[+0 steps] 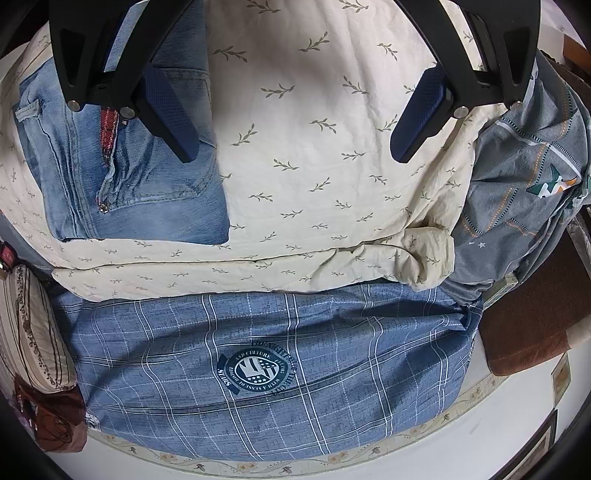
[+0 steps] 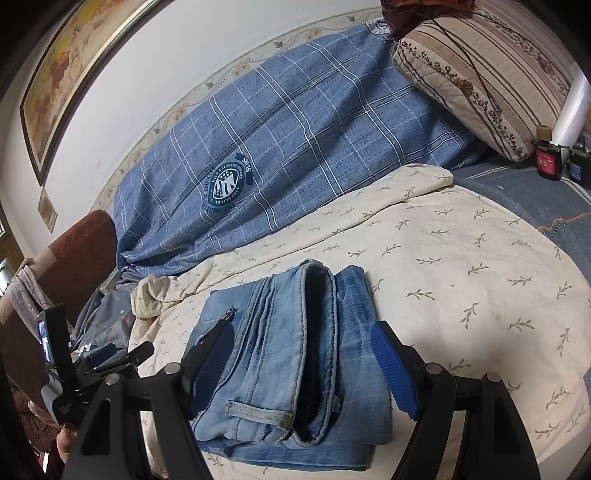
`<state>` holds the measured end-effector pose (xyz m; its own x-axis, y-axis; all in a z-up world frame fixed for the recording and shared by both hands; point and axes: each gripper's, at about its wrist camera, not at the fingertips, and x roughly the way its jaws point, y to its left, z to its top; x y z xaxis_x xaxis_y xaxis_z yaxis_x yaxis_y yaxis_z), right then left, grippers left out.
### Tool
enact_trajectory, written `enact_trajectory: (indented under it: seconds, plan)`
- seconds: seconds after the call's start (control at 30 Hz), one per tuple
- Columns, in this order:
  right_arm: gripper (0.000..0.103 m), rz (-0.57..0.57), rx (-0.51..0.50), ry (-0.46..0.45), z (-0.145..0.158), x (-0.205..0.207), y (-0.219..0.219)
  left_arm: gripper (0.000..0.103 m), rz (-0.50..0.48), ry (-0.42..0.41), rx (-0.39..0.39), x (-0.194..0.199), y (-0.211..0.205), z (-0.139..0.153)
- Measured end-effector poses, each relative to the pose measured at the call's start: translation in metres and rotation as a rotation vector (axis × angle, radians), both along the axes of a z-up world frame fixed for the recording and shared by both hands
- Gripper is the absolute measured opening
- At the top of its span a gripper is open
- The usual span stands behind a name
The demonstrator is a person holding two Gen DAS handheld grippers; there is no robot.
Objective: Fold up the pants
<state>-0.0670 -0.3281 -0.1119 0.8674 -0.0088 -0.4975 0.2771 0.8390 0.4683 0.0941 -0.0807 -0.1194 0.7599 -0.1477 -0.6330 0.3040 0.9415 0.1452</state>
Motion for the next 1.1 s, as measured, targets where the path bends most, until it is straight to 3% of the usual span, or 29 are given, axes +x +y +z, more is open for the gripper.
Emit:
enact_trajectory:
  seconds: [1.1]
  plan:
    - [0.080,0.004,-0.004,-0.004,-0.0006,-0.0014,-0.0021,0.103,-0.016,-0.003,-0.003,-0.0020,-0.0013,0.0005]
